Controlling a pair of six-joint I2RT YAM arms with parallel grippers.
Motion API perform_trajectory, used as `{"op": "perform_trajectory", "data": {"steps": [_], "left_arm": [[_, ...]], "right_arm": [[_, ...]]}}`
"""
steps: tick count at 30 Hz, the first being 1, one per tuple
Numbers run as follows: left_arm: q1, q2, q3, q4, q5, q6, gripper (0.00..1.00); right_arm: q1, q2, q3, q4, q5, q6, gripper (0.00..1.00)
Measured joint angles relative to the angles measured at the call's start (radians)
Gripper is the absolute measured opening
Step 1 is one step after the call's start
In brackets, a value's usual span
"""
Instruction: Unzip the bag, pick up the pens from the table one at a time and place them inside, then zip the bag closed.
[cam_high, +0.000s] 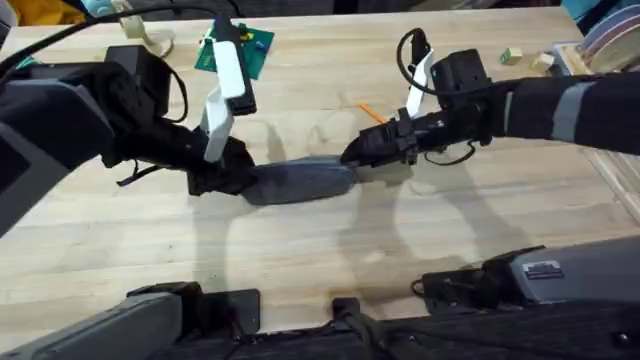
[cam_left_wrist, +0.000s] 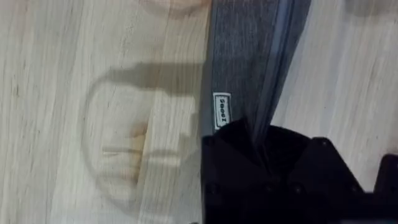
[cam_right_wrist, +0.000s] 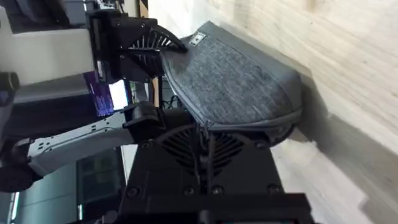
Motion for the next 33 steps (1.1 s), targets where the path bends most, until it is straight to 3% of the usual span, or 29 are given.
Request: {"op": "perform_trajectory", "data": {"steps": [6, 16, 23, 28, 33], "left_arm": [[0.0, 0.0, 0.0, 0.001, 0.002, 0.0, 0.042], [-0.014, 0.0, 0.0, -0.004, 0.046, 0.0, 0.042], [-0.018, 0.0, 0.0, -0.005, 0.078, 0.0, 0.043], [-0.018, 0.0, 0.0, -0.006, 0.065, 0.0, 0.043], [-0.012, 0.0, 0.0, -0.006, 0.029, 0.0, 0.043]], "right_arm": [[0.001, -0.024, 0.0, -0.008, 0.037, 0.0, 0.034], [0.012, -0.225, 0.008, -0.122, 0.208, -0.001, 0.034], [0.027, -0.292, 0.054, -0.212, 0.314, -0.016, 0.034], [0.086, -0.296, 0.08, -0.237, 0.41, -0.024, 0.034], [0.203, -0.296, 0.126, -0.257, 0.556, -0.027, 0.034]]}}
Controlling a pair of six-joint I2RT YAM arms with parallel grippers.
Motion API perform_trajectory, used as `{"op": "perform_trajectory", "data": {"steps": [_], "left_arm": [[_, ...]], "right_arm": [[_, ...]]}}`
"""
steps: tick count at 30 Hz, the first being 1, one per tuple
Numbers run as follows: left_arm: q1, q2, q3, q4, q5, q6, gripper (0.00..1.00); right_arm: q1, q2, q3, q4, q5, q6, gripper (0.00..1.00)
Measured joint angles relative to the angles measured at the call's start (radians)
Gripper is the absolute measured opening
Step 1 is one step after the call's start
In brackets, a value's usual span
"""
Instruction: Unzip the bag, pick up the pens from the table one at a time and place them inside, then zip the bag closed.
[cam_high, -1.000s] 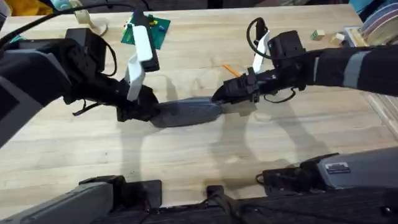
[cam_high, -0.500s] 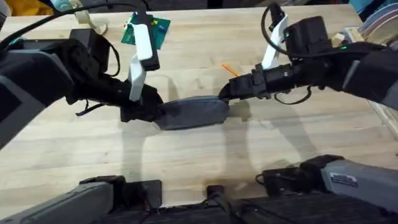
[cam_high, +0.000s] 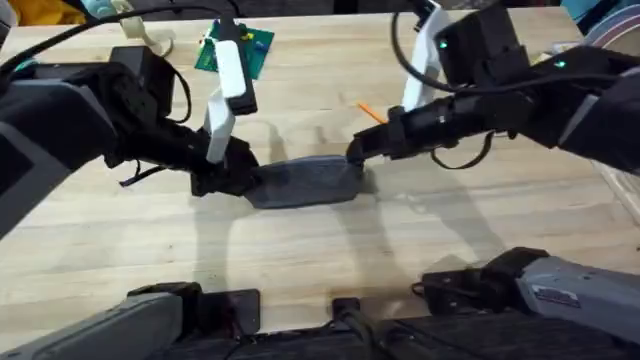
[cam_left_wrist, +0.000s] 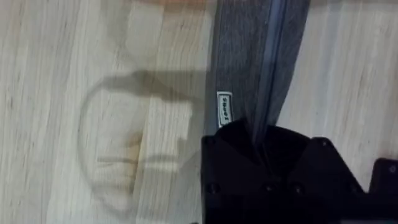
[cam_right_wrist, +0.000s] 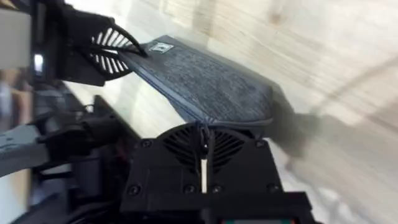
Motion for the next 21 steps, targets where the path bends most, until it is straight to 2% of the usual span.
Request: {"op": "perform_trajectory", "data": {"steps": [5, 9, 21], "left_arm": [[0.012, 0.0, 0.0, 0.0, -0.024, 0.0, 0.043], [0.015, 0.0, 0.0, -0.001, -0.042, 0.0, 0.043], [0.023, 0.0, 0.0, -0.005, -0.104, 0.0, 0.043]], "right_arm": [[0.108, 0.0, 0.061, 0.012, 0.127, 0.007, 0.034], [0.174, 0.008, 0.07, 0.075, 0.177, 0.04, 0.034], [0.343, 0.163, 0.091, 0.242, 0.201, 0.165, 0.034]]}}
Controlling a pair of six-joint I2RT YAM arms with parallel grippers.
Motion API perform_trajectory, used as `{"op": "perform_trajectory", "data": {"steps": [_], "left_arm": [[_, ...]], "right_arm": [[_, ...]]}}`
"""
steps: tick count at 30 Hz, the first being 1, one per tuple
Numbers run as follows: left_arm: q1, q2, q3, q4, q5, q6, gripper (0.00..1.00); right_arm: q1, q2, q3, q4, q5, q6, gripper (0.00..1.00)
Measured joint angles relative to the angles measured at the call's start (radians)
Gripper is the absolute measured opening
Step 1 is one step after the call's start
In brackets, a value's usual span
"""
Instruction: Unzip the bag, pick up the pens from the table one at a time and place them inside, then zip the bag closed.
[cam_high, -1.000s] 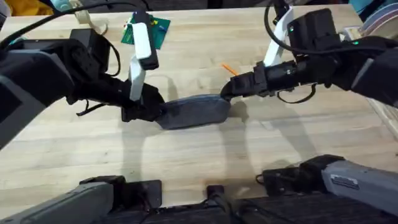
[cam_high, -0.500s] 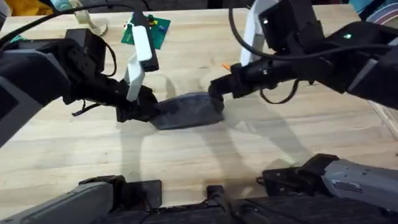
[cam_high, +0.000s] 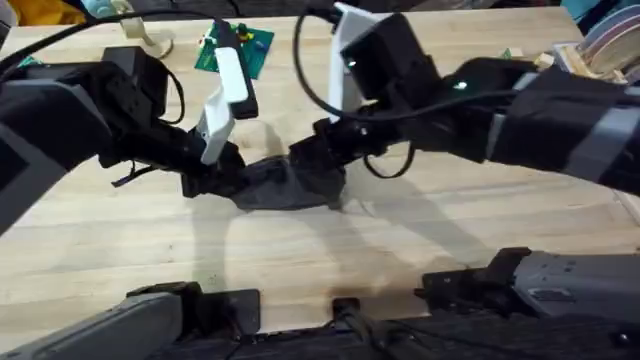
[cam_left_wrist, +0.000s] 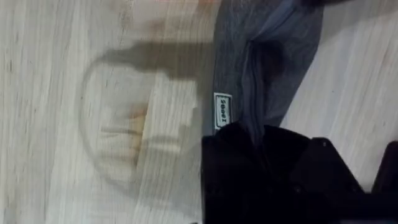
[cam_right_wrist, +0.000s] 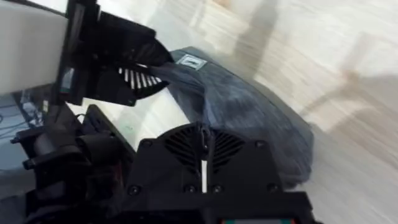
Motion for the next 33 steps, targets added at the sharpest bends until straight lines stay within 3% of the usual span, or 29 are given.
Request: {"op": "perform_trajectory", "data": {"steps": [9, 20, 23, 24, 25, 30, 31, 33], "left_arm": [[0.006, 0.0, 0.0, 0.002, -0.037, 0.0, 0.043], [0.007, 0.0, 0.002, 0.001, -0.046, 0.0, 0.043], [0.007, 0.0, 0.002, -0.003, -0.044, 0.0, 0.043], [0.007, 0.0, 0.002, -0.003, -0.042, 0.0, 0.043], [0.007, 0.0, 0.002, -0.002, -0.038, 0.0, 0.043], [-0.008, 0.0, 0.002, 0.0, 0.013, 0.0, 0.043], [-0.009, 0.0, 0.002, 0.001, 0.015, 0.0, 0.043], [-0.008, 0.0, 0.002, 0.001, 0.017, 0.0, 0.043]], "right_arm": [[0.058, 0.074, 0.115, -0.006, -0.001, 0.019, 0.033], [0.065, 0.074, 0.125, -0.004, -0.022, 0.018, 0.033], [0.064, 0.074, 0.15, -0.075, -0.034, 0.001, 0.033], [0.062, 0.074, 0.166, -0.114, -0.039, -0.009, 0.065], [0.059, 0.074, 0.182, -0.151, -0.047, -0.02, 0.17], [0.014, 0.065, 0.321, -0.329, -0.127, -0.104, 0.889], [-0.008, 0.053, 0.348, -0.369, -0.135, -0.127, 0.97], [-0.063, 0.019, 0.388, -0.449, -0.143, -0.162, 0.996]]}}
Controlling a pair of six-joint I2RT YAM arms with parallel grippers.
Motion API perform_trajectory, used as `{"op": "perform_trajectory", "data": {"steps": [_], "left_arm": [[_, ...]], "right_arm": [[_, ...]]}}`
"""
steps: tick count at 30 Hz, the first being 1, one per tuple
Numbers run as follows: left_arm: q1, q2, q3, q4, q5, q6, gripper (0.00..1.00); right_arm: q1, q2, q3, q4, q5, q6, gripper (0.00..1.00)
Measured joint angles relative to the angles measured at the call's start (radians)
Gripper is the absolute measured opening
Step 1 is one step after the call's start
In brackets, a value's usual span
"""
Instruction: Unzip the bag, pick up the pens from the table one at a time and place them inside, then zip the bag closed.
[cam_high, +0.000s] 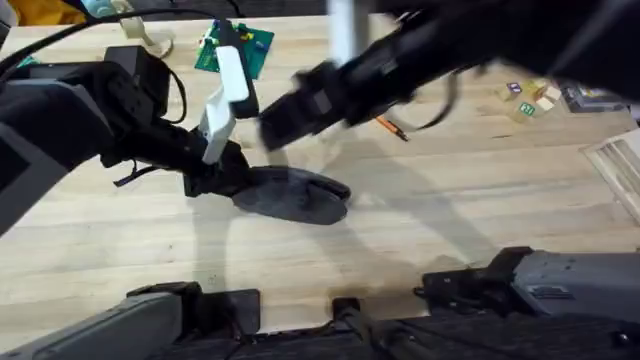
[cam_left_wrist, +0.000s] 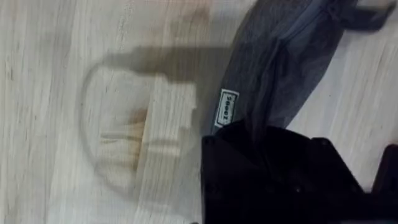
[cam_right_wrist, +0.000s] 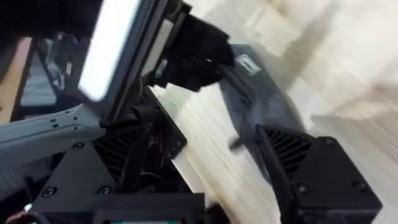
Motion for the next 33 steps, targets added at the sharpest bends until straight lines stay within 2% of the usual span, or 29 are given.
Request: {"op": "perform_trajectory", "data": {"steps": [5, 12, 21, 33], "left_arm": [[0.0, 0.0, 0.0, 0.0, 0.001, 0.0, 0.043], [0.0, 0.0, 0.0, 0.0, 0.002, 0.0, 0.042], [0.0, 0.0, 0.0, 0.0, 0.002, 0.0, 0.042], [0.0, 0.0, 0.0, 0.0, 0.002, 0.0, 0.042]], "right_arm": [[-0.162, -0.097, 0.064, -0.145, 0.02, -0.065, 0.996], [-0.315, -0.252, 0.079, -0.168, 0.039, -0.107, 0.997], [-0.328, -0.381, 0.08, -0.233, 0.135, -0.121, 0.997], [-0.324, -0.396, 0.08, -0.299, 0.156, -0.055, 0.998]]}}
